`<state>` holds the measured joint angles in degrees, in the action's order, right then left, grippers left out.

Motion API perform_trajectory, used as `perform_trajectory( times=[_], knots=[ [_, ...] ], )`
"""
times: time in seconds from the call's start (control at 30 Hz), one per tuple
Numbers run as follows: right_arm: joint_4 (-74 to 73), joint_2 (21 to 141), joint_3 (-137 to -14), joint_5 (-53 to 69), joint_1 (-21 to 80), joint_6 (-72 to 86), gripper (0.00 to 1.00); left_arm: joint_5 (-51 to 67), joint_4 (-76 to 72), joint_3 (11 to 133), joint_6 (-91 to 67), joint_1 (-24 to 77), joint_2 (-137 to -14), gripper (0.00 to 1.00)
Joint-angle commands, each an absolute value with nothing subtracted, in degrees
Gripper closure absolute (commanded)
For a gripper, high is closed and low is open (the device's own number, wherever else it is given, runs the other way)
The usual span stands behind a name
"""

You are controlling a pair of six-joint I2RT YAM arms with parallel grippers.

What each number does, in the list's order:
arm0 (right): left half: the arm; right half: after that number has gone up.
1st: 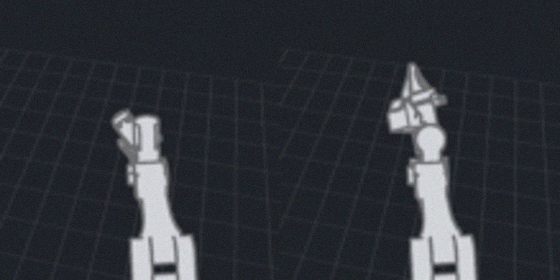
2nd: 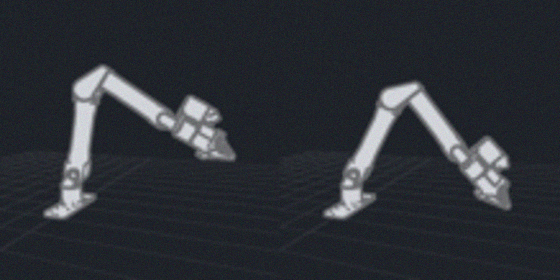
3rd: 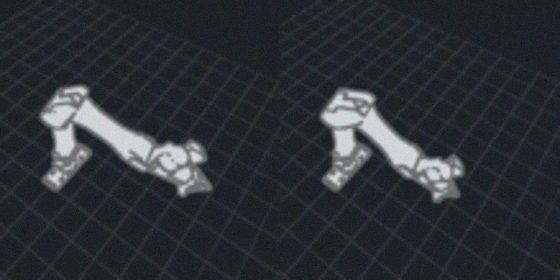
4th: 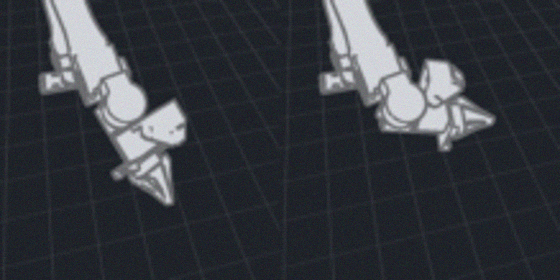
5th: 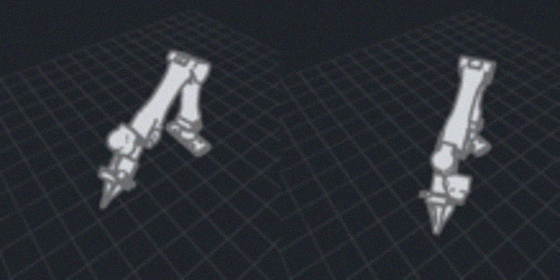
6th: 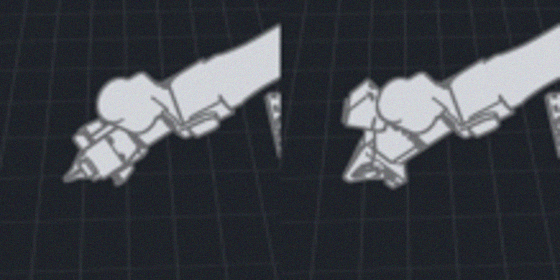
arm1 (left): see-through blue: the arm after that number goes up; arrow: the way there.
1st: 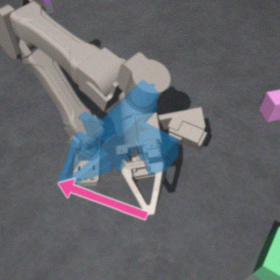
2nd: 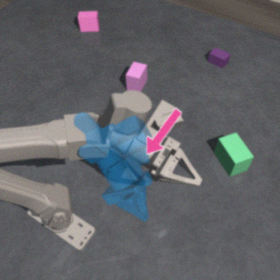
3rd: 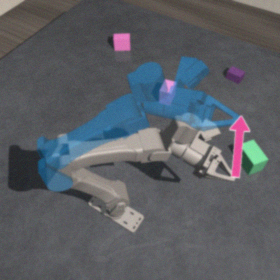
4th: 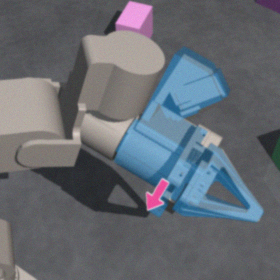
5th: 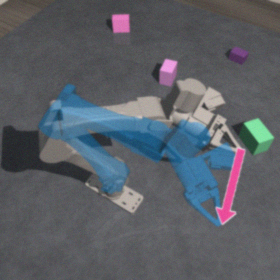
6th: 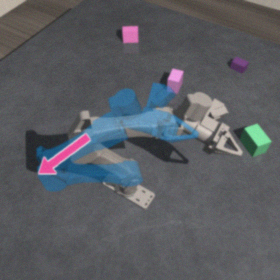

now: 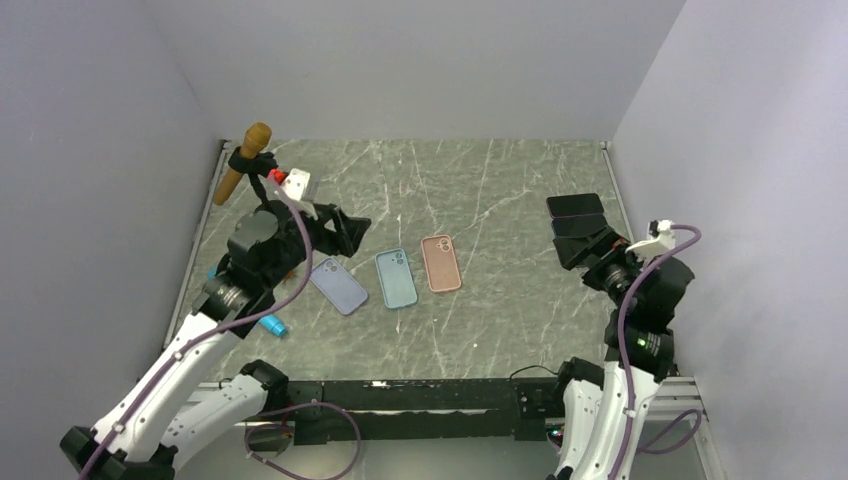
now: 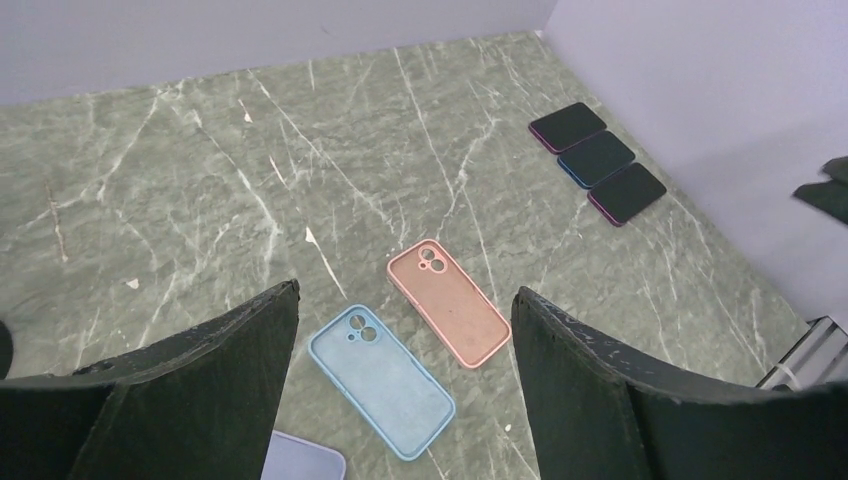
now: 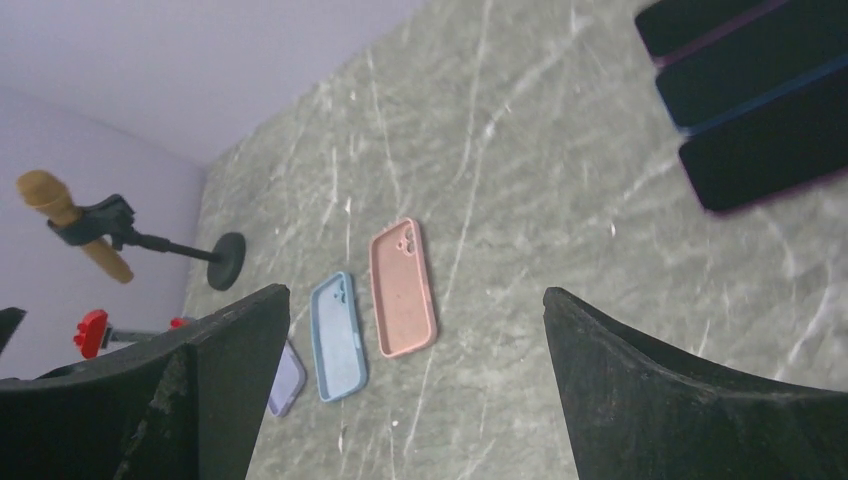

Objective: Take the phone out of the phone case
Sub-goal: Reset both arms

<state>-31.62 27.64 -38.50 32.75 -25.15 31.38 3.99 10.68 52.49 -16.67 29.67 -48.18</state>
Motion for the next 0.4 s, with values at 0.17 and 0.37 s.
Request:
perform_trajectory(
  times=[0.17, 0.37],
  knots=[
    [-39.33, 25.07, -51.19, 36.35, -24.96, 27.55, 0.0, 0.17, 9.91, 47.25, -22.11, 30.11, -33.11, 0.19],
    [-35.15, 17.96, -48.52, 34.3, -24.98, 27.78, 0.0, -5.35, 15.1, 47.74, -22.42, 30.11, -26.32, 0.18]
  ],
)
